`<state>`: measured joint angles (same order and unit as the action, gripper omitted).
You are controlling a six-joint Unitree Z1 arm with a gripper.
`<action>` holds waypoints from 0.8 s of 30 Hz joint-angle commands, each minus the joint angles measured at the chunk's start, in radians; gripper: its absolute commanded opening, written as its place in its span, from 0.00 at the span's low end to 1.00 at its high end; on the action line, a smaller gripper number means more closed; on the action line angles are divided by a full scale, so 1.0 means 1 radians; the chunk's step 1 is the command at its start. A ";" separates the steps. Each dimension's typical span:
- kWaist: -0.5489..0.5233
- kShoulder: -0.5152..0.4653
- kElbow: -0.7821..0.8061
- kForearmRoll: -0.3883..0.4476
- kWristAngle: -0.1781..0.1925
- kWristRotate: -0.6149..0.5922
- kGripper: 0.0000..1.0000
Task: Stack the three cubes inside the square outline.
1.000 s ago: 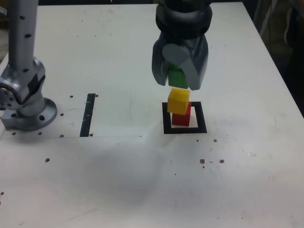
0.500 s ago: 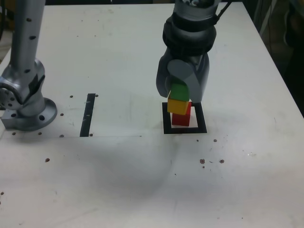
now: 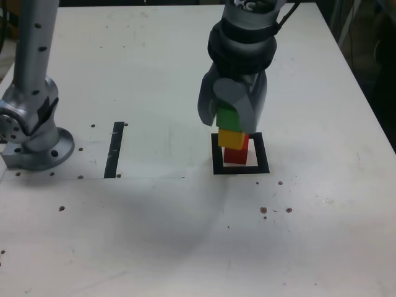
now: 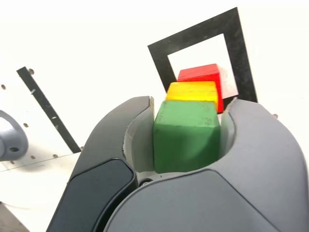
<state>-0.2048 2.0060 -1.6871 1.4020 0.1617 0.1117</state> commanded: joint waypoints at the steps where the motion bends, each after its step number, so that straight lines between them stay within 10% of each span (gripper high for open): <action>1: 0.001 -0.017 -0.002 0.008 0.002 0.006 0.83; 12: 0.001 -0.105 -0.008 0.030 0.017 0.013 0.99; 24: 0.065 -0.444 0.155 0.073 0.029 0.037 0.99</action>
<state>-0.1647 1.6290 -1.5739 1.4699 0.2033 0.1422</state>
